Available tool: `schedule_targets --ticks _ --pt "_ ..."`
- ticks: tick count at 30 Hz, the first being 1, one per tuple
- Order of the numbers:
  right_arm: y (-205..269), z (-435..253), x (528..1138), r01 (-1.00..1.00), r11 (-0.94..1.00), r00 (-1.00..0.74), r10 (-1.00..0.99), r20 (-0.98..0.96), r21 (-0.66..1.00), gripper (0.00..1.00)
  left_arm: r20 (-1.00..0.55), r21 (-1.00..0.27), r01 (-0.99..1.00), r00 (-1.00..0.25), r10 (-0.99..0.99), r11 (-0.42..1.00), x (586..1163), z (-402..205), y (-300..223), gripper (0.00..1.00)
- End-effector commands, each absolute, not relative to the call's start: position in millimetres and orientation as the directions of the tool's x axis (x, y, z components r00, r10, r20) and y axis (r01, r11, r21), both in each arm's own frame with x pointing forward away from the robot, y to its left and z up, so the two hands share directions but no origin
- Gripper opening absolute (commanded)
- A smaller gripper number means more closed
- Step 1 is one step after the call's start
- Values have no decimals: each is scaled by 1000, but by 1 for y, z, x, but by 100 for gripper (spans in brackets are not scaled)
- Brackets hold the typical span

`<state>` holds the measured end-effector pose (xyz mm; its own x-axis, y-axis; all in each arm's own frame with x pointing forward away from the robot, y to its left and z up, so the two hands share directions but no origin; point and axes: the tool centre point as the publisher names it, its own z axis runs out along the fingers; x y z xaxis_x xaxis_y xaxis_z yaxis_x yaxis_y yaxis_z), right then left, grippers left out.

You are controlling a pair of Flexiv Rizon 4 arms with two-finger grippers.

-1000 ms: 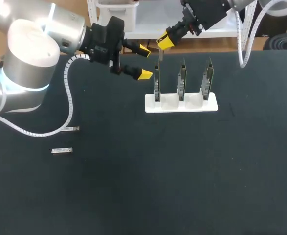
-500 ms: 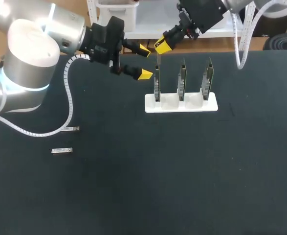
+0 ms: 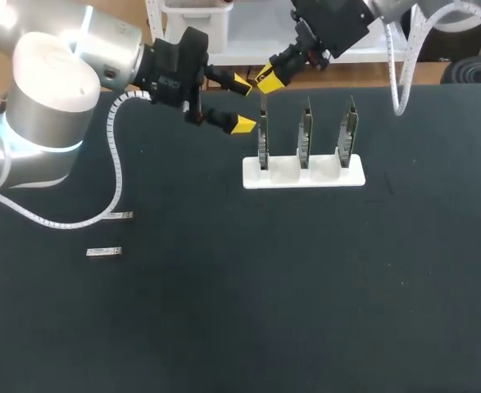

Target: Pick up the optical module with the left hand, and insert it into the network port with the right hand.

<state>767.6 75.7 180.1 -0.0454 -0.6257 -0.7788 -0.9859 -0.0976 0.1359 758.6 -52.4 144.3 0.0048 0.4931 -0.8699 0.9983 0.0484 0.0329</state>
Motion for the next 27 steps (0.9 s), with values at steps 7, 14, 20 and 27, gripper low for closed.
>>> schedule_targets --ticks 7,14,20,27 --pt "75 175 762 -988 -88 -46 -621 -783 128 0 -868 33 998 3 496 51 758 145 -53 100" --pt "74 172 762 -989 -79 -47 -629 -776 125 0 -868 33 998 3 496 51 758 145 -53 100" --pt "73 172 763 -990 -74 -46 -629 -776 119 0 -868 33 998 3 496 51 758 145 -53 100" --pt "74 172 765 -992 -67 -40 -633 -773 107 0 -868 33 998 3 496 51 758 145 -53 100"
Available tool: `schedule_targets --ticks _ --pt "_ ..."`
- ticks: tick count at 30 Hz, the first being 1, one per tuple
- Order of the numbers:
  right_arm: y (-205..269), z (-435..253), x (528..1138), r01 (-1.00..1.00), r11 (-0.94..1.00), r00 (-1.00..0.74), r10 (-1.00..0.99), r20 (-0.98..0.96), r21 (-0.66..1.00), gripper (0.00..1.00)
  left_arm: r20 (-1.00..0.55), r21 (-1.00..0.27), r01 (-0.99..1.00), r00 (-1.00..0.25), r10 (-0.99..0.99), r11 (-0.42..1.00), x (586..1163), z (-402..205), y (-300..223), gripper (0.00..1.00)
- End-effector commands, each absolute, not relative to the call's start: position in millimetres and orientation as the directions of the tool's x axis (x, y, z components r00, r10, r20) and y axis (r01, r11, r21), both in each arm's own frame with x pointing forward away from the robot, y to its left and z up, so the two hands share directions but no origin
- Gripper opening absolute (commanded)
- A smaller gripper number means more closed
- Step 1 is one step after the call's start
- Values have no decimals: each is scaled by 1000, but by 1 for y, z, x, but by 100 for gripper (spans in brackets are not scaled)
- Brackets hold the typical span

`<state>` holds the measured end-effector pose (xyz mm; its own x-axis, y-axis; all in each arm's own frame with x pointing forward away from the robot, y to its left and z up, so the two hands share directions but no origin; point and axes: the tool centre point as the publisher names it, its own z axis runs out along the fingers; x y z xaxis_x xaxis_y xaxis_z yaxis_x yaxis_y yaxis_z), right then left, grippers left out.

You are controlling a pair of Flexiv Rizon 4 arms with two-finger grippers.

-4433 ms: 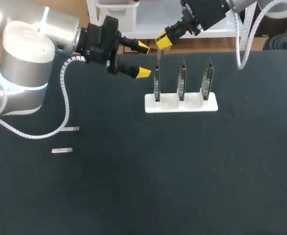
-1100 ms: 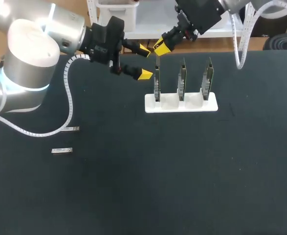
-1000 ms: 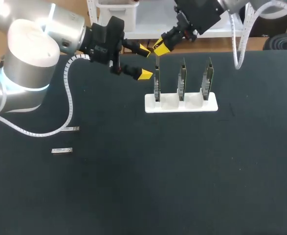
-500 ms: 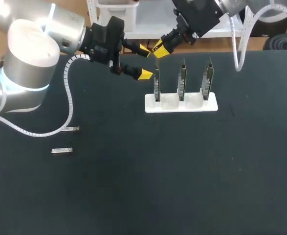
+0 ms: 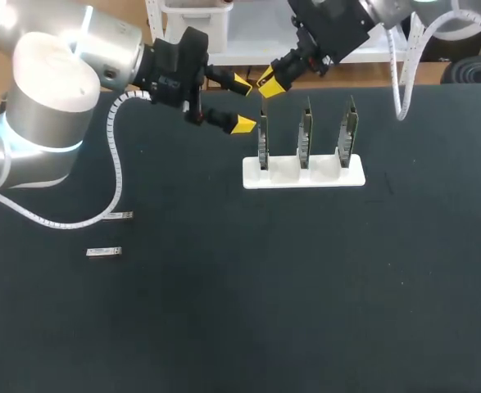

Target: Pick up the optical module with the left hand, and insert it into the network port with the right hand.

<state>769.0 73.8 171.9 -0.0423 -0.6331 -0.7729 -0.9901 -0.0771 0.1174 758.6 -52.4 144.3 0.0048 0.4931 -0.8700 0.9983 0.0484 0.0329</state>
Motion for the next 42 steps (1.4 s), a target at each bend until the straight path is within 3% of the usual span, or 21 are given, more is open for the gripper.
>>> schedule_targets --ticks 1,42 --pt "74 172 765 -992 -66 -40 -633 -773 105 0 -868 33 998 3 496 51 758 145 -53 100" --pt "73 161 765 -997 -43 -17 -652 -758 60 0 -868 33 998 3 496 51 758 145 -53 100"
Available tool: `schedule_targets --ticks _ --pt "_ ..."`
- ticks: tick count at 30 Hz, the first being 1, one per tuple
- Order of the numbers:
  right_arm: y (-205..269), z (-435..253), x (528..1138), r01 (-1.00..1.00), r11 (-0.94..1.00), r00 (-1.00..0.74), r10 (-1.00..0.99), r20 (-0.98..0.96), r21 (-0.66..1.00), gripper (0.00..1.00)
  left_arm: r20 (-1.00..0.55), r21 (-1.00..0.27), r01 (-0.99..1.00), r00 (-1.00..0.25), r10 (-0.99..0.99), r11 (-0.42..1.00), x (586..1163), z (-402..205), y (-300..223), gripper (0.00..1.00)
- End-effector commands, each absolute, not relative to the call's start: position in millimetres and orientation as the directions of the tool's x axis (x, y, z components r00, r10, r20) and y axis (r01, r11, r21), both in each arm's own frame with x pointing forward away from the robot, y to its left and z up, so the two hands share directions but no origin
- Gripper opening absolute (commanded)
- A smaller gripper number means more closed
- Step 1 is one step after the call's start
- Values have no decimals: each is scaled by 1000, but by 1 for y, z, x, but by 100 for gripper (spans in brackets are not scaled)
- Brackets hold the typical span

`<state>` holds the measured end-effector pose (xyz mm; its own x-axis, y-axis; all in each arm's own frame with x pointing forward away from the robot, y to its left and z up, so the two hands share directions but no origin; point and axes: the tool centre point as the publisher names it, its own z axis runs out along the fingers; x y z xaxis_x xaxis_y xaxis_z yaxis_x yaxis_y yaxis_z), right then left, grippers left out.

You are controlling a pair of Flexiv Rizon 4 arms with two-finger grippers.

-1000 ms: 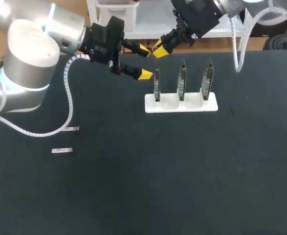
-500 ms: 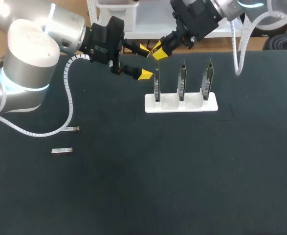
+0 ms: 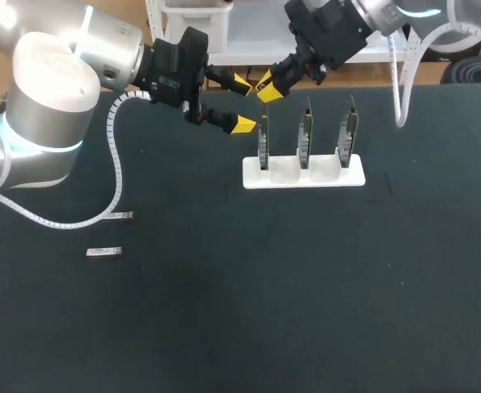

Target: Pick up the optical module with the left hand, and insert it into the network port with the right hand.

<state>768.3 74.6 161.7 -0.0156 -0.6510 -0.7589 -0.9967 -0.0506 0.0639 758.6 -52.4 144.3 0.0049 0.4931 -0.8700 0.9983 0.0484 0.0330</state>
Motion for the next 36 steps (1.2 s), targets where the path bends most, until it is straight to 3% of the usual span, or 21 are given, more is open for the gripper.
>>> schedule_targets --ticks 1,18,19,20,36 --pt "73 160 765 -997 -43 -18 -653 -757 60 0 -868 33 998 3 496 51 758 145 -53 100" --pt "68 152 766 -997 -16 -45 -644 -764 73 0 -868 33 998 3 496 51 758 145 -53 100" --pt "68 152 766 -997 -17 -45 -643 -764 73 26 -868 33 998 3 496 51 758 145 -53 100" --pt "69 152 767 -997 -22 -46 -636 -771 78 100 -868 33 998 3 496 51 758 145 -53 100" --pt "45 170 767 -995 7 -90 -436 -895 96 100 -868 33 998 3 496 51 758 145 -53 100"
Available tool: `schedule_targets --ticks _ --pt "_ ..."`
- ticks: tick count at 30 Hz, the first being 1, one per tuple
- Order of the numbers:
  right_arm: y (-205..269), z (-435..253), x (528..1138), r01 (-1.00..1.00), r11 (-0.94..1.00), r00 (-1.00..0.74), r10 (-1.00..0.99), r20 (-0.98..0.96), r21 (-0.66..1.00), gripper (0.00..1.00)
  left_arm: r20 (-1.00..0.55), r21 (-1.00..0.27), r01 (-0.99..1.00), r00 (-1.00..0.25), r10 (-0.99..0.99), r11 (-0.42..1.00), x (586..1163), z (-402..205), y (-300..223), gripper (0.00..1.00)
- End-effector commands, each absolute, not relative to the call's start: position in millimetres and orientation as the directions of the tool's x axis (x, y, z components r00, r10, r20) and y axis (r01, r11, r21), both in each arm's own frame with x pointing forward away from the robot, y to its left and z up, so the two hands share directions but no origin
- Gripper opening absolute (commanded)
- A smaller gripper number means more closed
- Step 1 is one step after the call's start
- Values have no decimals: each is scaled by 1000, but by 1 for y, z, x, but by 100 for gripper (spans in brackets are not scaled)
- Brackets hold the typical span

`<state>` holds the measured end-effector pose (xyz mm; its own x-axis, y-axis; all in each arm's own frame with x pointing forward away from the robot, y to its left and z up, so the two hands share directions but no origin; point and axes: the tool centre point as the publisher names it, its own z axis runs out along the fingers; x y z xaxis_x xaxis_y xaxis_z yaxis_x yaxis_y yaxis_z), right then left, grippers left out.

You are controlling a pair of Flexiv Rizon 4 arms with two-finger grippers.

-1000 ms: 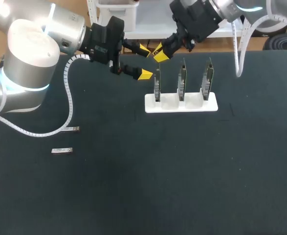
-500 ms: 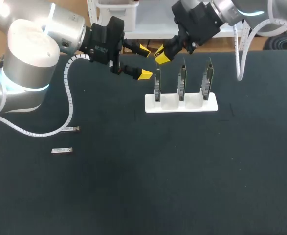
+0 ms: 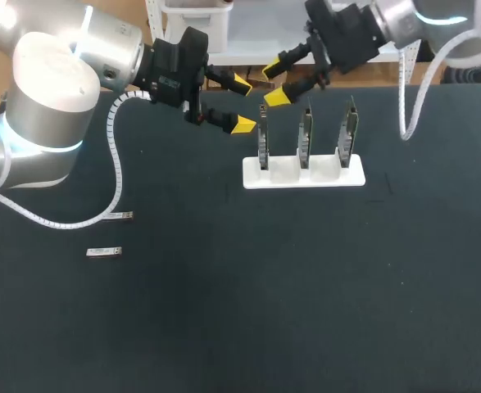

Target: Pick up the optical module with the left hand, and insert it into the network port with the right hand.

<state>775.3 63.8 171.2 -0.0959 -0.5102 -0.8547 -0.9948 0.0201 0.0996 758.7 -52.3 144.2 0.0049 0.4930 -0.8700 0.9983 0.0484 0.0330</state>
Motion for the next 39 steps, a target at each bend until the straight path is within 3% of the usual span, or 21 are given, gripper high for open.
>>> schedule_targets --ticks 1,9,10,11,12,13,39 --pt "43 170 767 -995 1 -86 -428 -900 95 100 -868 33 998 3 496 51 758 145 -53 100" --pt "37 172 767 -995 -28 -80 -378 -923 97 100 -868 33 998 3 496 51 758 145 -53 100" --pt "37 173 767 -995 -34 -77 -375 -924 96 89 -868 33 998 3 496 51 758 145 -53 100" --pt "37 173 767 -995 -37 -75 -375 -924 95 40 -868 33 998 3 496 51 758 145 -53 100" --pt "37 173 767 -995 -38 -73 -376 -924 94 10 -868 33 998 3 496 51 758 145 -53 100" --pt "36 173 767 -995 -40 -71 -374 -925 93 0 -868 33 998 3 496 51 758 145 -53 100" --pt "61 175 772 -988 -122 -30 -428 -903 91 0 -868 33 998 3 496 51 758 145 -53 100"
